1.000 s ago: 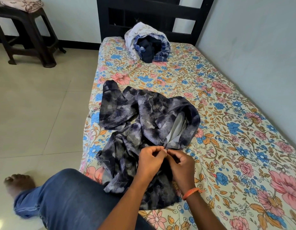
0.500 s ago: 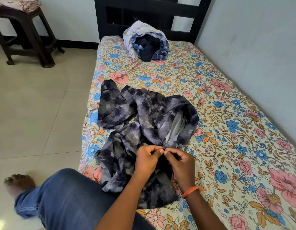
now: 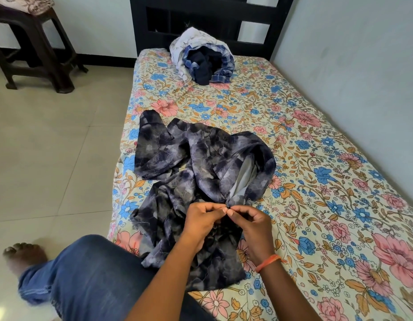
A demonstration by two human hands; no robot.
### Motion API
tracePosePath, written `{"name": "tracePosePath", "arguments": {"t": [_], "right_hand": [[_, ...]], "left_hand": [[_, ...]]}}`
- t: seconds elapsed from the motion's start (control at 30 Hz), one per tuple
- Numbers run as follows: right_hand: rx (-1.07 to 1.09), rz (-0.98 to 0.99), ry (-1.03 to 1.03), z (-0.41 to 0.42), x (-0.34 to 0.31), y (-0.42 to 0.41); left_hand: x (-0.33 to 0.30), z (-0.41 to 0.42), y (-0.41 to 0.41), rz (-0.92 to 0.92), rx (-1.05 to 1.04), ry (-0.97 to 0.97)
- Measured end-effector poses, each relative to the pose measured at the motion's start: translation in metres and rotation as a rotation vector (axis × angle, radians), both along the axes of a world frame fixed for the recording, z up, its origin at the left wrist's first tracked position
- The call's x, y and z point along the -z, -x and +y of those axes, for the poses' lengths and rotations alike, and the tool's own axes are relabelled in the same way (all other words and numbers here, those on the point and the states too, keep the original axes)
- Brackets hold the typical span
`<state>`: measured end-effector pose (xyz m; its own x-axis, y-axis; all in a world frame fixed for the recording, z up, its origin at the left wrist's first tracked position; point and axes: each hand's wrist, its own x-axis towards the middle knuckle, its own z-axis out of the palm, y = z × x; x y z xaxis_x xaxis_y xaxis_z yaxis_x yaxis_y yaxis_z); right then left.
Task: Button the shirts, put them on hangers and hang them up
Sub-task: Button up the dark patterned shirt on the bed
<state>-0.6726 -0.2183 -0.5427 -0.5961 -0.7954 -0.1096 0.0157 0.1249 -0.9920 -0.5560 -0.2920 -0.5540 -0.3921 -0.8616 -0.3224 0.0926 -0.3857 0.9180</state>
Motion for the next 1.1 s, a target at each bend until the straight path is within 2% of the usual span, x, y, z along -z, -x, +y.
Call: {"name": "tracePosePath", "arguments": {"t": [0.17,0.4,0.57,0.7,0.87,1.03,1.1], "right_hand": [[-0.008,-0.103,-0.018,-0.002,0.000,0.004],[-0.019,-0.098,-0.051,-0.005,0.006,0.004],[-0.022,-0.122,-0.050,-0.006,0.006,0.004],[-0.021,-0.132,-0.042,-0.005,0.007,0.004],[-0.007,-0.115,-0.045,-0.006,0.011,0.004],[-0.011,-0.100,-0.052,-0.005,0.014,0.005],[-0.010,-0.089,-0.052,-0.006,0.015,0.004]], "left_hand": [[-0.002,-0.003,-0.003,0.054,0.025,-0.109],[0.000,-0.001,0.000,0.009,-0.010,-0.091],[-0.003,-0.006,-0.007,0.088,0.065,-0.217],[-0.005,-0.009,-0.008,0.093,0.085,-0.235],[-0.003,-0.007,-0.005,0.032,0.057,-0.158],[0.001,0.000,0.000,-0.192,-0.013,0.142],[0.002,0.003,0.003,-0.260,-0.037,0.205]]}}
